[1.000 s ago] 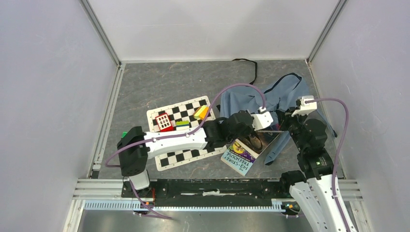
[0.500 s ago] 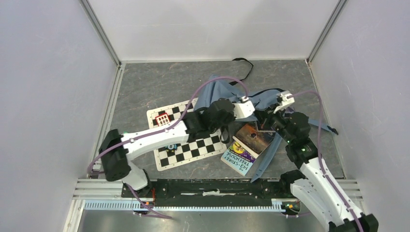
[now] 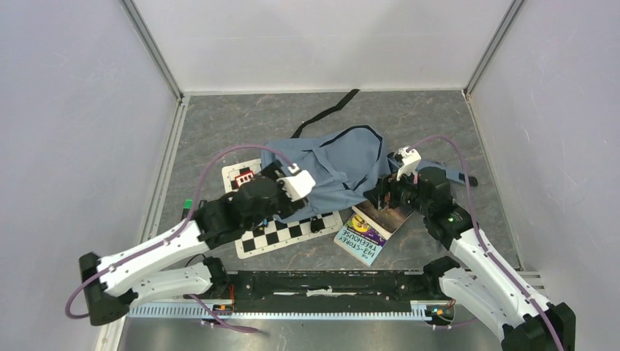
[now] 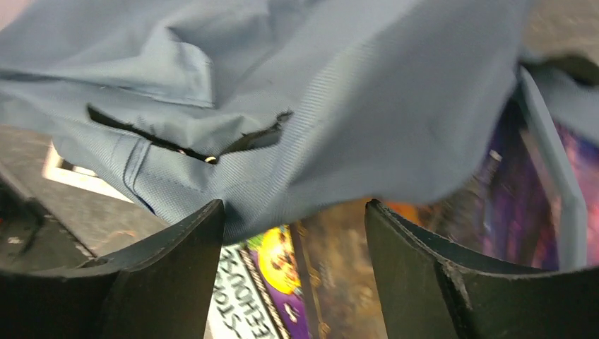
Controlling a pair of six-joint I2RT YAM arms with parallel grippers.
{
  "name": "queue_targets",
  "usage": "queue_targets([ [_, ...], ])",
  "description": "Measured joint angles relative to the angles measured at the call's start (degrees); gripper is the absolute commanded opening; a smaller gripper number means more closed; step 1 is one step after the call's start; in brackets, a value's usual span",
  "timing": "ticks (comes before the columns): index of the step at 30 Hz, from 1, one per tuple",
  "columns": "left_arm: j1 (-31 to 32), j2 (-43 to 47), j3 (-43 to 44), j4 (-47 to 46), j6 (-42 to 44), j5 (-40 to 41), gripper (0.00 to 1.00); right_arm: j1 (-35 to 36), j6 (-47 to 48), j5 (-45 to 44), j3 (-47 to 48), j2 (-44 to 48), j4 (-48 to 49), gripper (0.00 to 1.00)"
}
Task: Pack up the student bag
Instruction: Place the student bag at the center of the board.
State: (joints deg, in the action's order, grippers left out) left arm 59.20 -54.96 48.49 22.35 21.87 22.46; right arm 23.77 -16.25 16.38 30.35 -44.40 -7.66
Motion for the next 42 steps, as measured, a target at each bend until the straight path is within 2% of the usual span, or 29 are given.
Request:
queue_targets([
  [2, -0.8, 3.7, 0.0, 0.9, -1.5, 0.7, 0.99, -0.6, 1.5, -2.0, 1.0, -0.1, -4.8, 0.82],
  [7, -1.1, 6.5, 0.8, 2.1, -5.9, -1.7, 1.0, -1.0, 5.8, -4.7, 5.9, 0.0, -13.1, 0.85],
  [11, -1.1, 1.7, 3.5, 2.0, -10.1, -8.1, 1.0, -1.0, 8.6, -5.0, 10.1, 0.3, -15.7, 0.86],
  [14, -1.1, -5.8, 7.9, 1.8, -12.6, -12.2, 1.0, -1.0, 9.0, -5.1, 10.7, 0.9, -15.9, 0.82],
  [20, -1.1, -22.2, 15.7, 0.5, -18.1, -10.5, 1.0, -0.9, 5.4, -2.5, 8.5, -0.2, -12.9, 0.72],
  [23, -2.3, -26.1, 16.1, 0.8, -22.9, -9.2, 0.99, 0.3, 2.3, -1.5, 6.5, -0.6, -10.2, 0.67],
  [27, -6.8, -27.1, 16.0, 0.2, -31.1, -11.4, 0.98, 3.3, -1.2, -2.9, 5.2, -0.8, -7.4, 0.61],
  [31, -11.9, -27.1, 15.6, -3.2, -39.1, -15.8, 0.98, 6.7, -4.7, -6.4, 4.5, -2.2, -4.4, 0.56],
  [35, -14.3, -27.5, 15.5, -6.1, -45.1, -19.8, 0.99, 11.1, -8.1, -11.8, 3.9, -4.7, -1.8, 0.56],
  [42, -17.3, -34.8, 15.7, -8.8, -51.3, -25.8, 0.99, 17.5, -13.6, -25.4, 3.4, -8.7, -0.5, 0.56],
])
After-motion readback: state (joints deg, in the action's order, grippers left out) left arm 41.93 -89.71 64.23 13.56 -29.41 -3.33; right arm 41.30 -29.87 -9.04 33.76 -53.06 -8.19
